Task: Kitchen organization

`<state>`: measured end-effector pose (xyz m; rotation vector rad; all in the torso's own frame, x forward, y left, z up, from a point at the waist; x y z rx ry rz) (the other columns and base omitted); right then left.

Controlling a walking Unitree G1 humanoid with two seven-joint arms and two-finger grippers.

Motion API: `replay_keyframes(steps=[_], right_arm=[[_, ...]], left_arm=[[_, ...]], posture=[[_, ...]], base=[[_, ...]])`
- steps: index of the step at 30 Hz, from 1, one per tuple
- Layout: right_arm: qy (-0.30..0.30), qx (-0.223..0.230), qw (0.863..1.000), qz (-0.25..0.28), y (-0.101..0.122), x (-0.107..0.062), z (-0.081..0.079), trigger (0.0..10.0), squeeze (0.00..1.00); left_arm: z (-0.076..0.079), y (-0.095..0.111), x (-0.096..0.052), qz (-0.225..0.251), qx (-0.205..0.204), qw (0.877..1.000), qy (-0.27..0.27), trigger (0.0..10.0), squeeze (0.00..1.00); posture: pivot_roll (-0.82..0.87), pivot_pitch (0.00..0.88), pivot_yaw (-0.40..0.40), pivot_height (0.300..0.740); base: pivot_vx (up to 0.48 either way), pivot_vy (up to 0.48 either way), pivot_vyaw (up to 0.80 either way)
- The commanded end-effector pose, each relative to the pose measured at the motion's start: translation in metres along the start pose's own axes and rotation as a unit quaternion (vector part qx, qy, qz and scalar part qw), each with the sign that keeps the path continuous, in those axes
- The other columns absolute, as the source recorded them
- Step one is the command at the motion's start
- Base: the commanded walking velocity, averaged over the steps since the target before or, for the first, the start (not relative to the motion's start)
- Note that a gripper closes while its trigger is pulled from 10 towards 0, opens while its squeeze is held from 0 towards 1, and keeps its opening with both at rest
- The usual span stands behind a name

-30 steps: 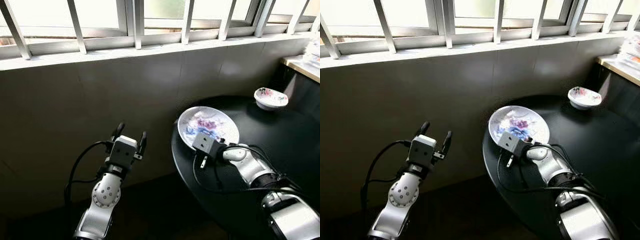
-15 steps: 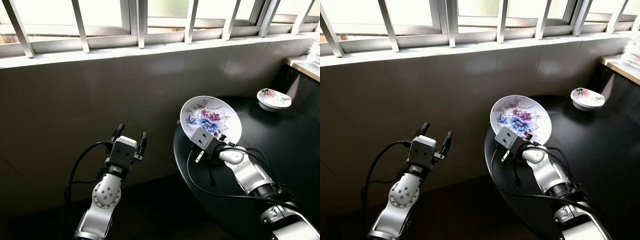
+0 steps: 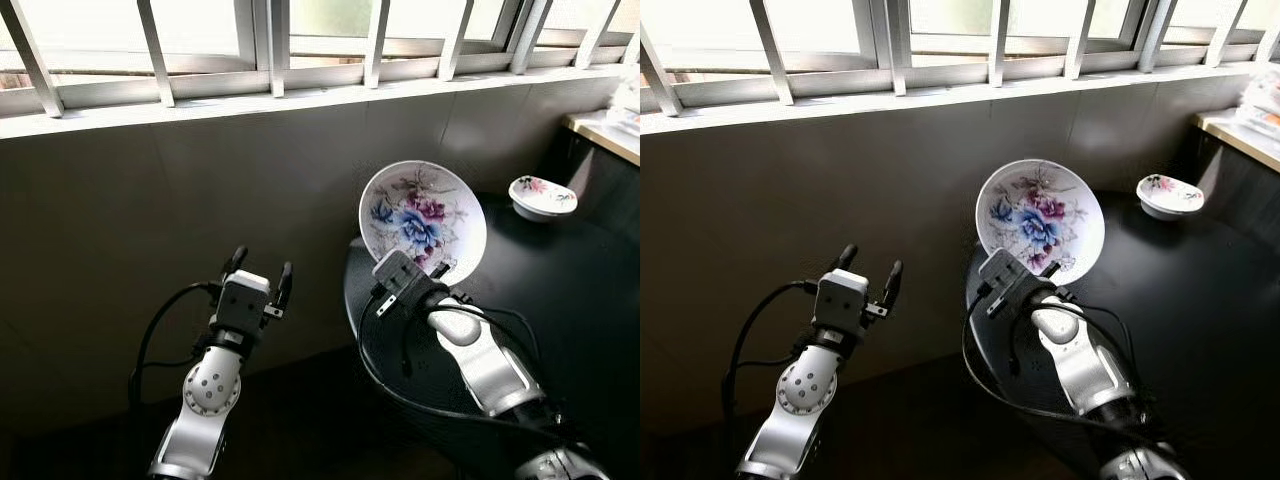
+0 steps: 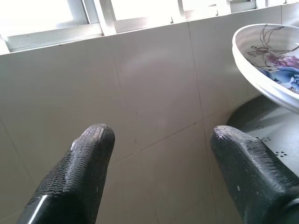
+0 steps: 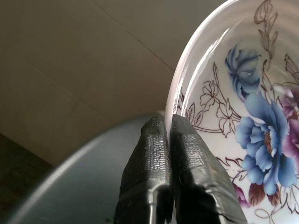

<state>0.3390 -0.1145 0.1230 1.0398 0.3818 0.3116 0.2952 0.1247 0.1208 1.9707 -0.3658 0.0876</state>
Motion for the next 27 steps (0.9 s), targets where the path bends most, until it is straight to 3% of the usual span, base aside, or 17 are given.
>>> replay_keyframes(steps=[1,15,27], right_arm=[[-0.010,-0.007,0.999,0.038,0.016,-0.002,0.002,0.0,0.00],[0.015,-0.029,0.996,0.080,0.030,-0.007,-0.021,0.0,0.00],[0.024,-0.039,0.993,0.110,0.041,-0.006,-0.026,0.0,0.00]], left_arm=[[0.000,0.000,0.000,0.001,-0.002,1.000,-0.003,10.0,0.00],[0.001,-0.001,0.001,0.002,-0.003,1.000,-0.005,10.0,0.00],[0.002,-0.001,0.001,0.005,-0.002,1.000,-0.003,10.0,0.00]], posture=[[0.03,0.000,-0.048,0.740],[0.03,0.000,-0.052,0.740],[0.03,0.000,-0.056,0.740]], base=[[0.000,0.450,0.55],[0.000,0.454,0.80],[0.000,0.452,0.80]])
Point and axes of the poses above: a point about 5 cm out from each wrist's last joint towards the gripper, its own x axis pointing out of the wrist towards the gripper, its own y axis along the axis of the wrist's last joint, z = x × y, the point moved 2 cm from there along x, pointing out of the wrist towards the gripper, and after that the axes turned 10 degrees about x, right-handed, at the moved point
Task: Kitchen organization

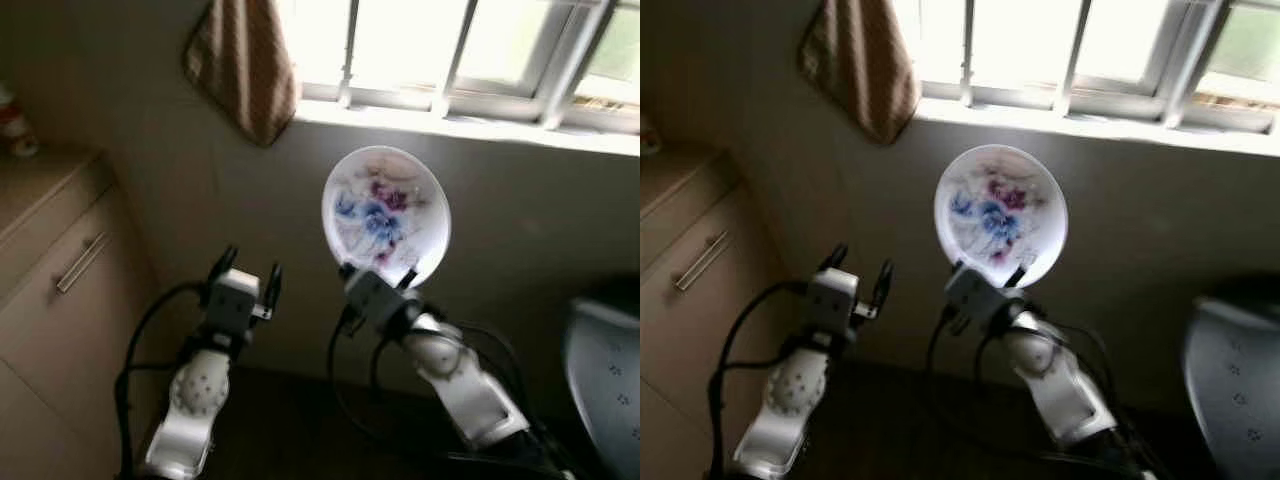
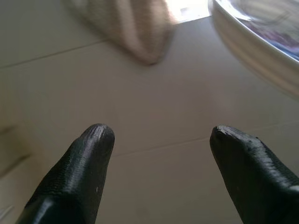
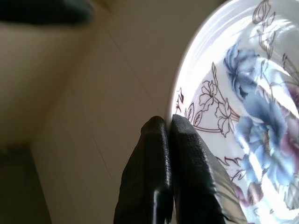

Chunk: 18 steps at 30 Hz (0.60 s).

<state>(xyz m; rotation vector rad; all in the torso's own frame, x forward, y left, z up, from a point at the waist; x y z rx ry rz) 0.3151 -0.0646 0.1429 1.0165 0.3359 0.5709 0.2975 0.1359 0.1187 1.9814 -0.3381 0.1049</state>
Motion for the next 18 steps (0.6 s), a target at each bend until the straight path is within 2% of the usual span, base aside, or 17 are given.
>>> replay_keyframes(steps=[1,6,18], right_arm=[[-0.020,-0.013,1.000,-0.002,-0.002,-0.004,0.013,0.0,0.00],[-0.018,-0.014,1.000,0.008,0.001,-0.003,0.012,0.0,0.00],[-0.016,-0.033,0.999,0.040,0.012,0.006,0.020,0.0,0.00]], left_arm=[[0.012,0.006,0.002,0.011,-0.008,1.000,-0.015,10.0,0.00],[0.012,0.006,0.001,0.012,-0.008,1.000,-0.013,10.0,0.00],[0.007,0.011,0.002,0.026,0.007,1.000,0.002,10.0,0.00]], posture=[[0.03,0.000,-0.056,0.740],[0.04,0.000,-0.058,0.740],[0.04,0.000,-0.057,0.740]], base=[[0.000,0.450,0.80],[0.000,0.405,0.80],[0.000,0.000,0.80]])
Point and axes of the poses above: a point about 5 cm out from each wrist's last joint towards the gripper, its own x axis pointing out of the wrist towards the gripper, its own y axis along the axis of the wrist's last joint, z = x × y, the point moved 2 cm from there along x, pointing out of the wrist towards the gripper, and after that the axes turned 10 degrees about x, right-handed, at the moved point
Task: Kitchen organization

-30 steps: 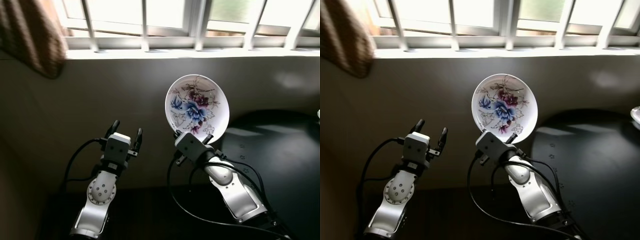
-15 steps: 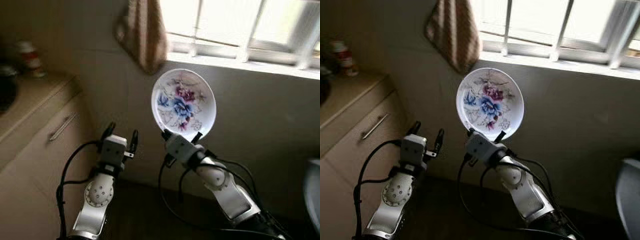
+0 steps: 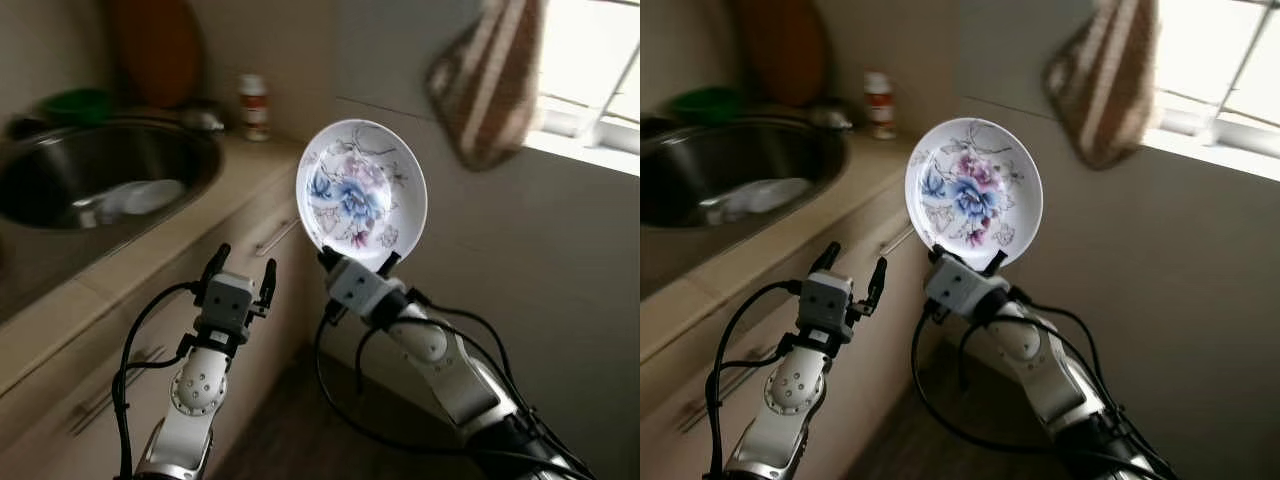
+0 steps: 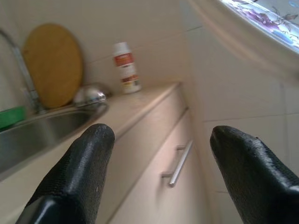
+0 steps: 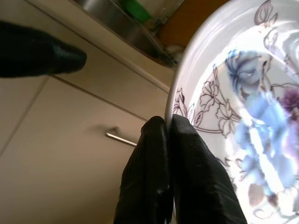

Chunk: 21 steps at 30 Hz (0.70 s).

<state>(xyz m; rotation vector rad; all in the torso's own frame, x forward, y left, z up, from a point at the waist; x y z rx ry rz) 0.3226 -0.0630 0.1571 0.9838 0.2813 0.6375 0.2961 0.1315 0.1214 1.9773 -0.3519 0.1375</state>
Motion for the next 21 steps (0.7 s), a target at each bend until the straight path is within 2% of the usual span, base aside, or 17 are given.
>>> replay_keyframes(steps=[1,9,11,14,21], right_arm=[[-0.014,-0.008,1.000,0.007,0.002,0.000,0.011,0.0,0.00],[-0.014,-0.012,0.999,0.029,0.009,0.008,0.014,0.0,0.00],[-0.014,-0.013,0.999,0.038,0.011,0.010,0.016,0.0,0.00],[-0.014,-0.014,0.999,0.044,0.013,0.012,0.017,0.0,0.00],[-0.014,-0.017,0.998,0.055,0.015,0.015,0.020,0.0,0.00]], left_arm=[[0.003,0.007,0.002,0.015,0.008,1.000,-0.004,10.0,0.00],[-0.011,0.016,0.007,0.036,0.027,0.998,0.035,10.0,0.00],[-0.025,0.025,0.010,0.054,0.050,0.995,0.073,10.0,0.00],[-0.034,0.029,0.012,0.064,0.063,0.991,0.097,10.0,0.00],[-0.042,0.034,0.013,0.070,0.080,0.987,0.124,10.0,0.00]], posture=[[0.04,0.000,-0.057,0.740],[0.05,0.000,-0.057,0.740],[0.05,0.000,-0.058,0.740],[0.05,0.000,-0.058,0.740],[0.05,0.000,-0.056,0.740]], base=[[0.000,0.000,0.80],[0.000,0.000,0.80],[0.000,0.000,0.80],[0.000,0.000,0.80],[0.000,0.000,0.80]])
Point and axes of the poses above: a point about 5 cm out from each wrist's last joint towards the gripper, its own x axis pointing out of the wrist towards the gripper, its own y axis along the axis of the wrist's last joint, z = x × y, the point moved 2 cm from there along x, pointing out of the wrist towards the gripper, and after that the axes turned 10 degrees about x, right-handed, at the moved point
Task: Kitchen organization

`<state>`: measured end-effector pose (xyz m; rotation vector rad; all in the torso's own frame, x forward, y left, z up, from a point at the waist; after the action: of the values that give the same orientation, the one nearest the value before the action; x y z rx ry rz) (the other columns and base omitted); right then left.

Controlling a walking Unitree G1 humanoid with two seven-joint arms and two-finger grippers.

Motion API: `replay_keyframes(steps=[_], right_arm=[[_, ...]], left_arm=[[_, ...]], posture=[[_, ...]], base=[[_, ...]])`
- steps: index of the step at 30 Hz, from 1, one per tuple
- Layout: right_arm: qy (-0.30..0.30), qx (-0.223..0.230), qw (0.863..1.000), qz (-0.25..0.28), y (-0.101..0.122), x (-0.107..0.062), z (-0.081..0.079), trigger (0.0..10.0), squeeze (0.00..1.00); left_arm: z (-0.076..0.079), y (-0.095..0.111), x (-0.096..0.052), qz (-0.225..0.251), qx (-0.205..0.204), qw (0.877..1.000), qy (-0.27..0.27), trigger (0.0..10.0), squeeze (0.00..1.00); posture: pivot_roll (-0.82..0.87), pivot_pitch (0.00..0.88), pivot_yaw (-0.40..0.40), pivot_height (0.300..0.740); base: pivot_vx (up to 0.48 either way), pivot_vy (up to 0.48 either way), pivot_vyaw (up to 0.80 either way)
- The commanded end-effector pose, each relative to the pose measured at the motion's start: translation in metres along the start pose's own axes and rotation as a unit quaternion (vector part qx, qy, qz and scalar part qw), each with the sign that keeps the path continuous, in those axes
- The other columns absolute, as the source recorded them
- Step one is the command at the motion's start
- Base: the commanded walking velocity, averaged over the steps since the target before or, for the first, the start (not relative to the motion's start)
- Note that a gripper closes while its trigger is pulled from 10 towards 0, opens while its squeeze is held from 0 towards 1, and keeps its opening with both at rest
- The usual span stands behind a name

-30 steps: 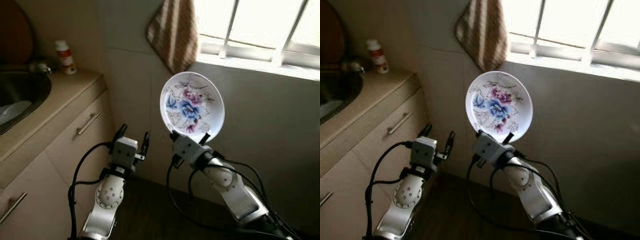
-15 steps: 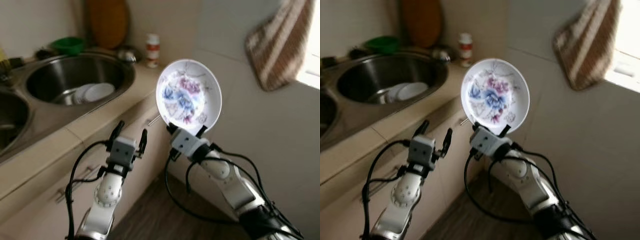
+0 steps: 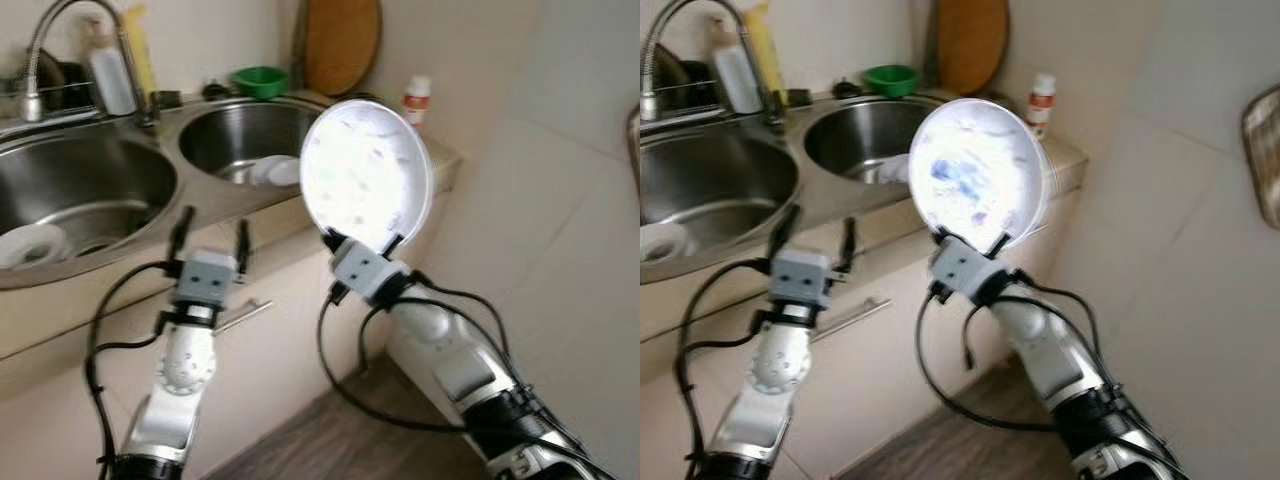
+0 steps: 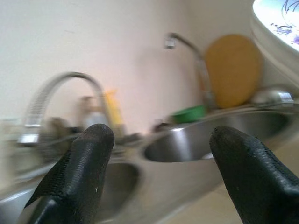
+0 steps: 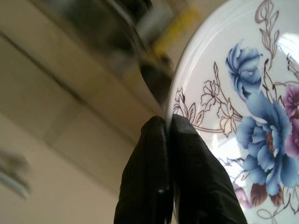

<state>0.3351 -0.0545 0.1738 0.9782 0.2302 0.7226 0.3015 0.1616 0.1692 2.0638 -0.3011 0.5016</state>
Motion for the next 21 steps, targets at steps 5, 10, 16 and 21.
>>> replay_keyframes(steps=[5,10,16,21], right_arm=[[-0.014,-0.007,1.000,0.010,0.001,0.000,0.013,0.0,0.00],[-0.016,-0.005,1.000,0.013,0.001,0.002,0.014,0.0,0.00],[-0.027,0.001,0.999,0.024,0.004,0.007,0.020,0.0,0.00],[-0.041,0.021,0.999,0.027,0.004,0.008,0.023,0.0,0.00]], left_arm=[[0.004,0.005,0.001,0.008,0.006,1.000,0.003,10.0,0.00],[0.001,0.005,0.002,0.009,0.010,1.000,0.011,10.0,0.00],[0.000,0.006,0.002,0.010,0.012,1.000,0.013,10.0,0.00],[-0.001,0.007,0.003,0.012,0.012,1.000,0.015,10.0,0.00]], posture=[[0.06,0.000,-0.056,0.740],[0.06,0.000,-0.055,0.740],[0.06,0.000,-0.055,0.740],[0.07,0.000,-0.056,0.740]], base=[[0.000,0.000,0.80],[0.000,0.000,0.80],[0.000,0.000,0.55],[0.000,0.000,0.00]])
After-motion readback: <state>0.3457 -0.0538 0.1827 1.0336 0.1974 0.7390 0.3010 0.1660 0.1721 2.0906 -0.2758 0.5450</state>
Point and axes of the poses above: a point about 5 cm out from each wrist's last joint towards the gripper, its own x axis pointing out of the wrist towards the gripper, its own y axis along the axis of the wrist's last joint, z = x × y, the point moved 2 cm from there along x, pointing out of the wrist towards the gripper, and after that the axes turned 10 degrees about x, right-handed, at the moved point
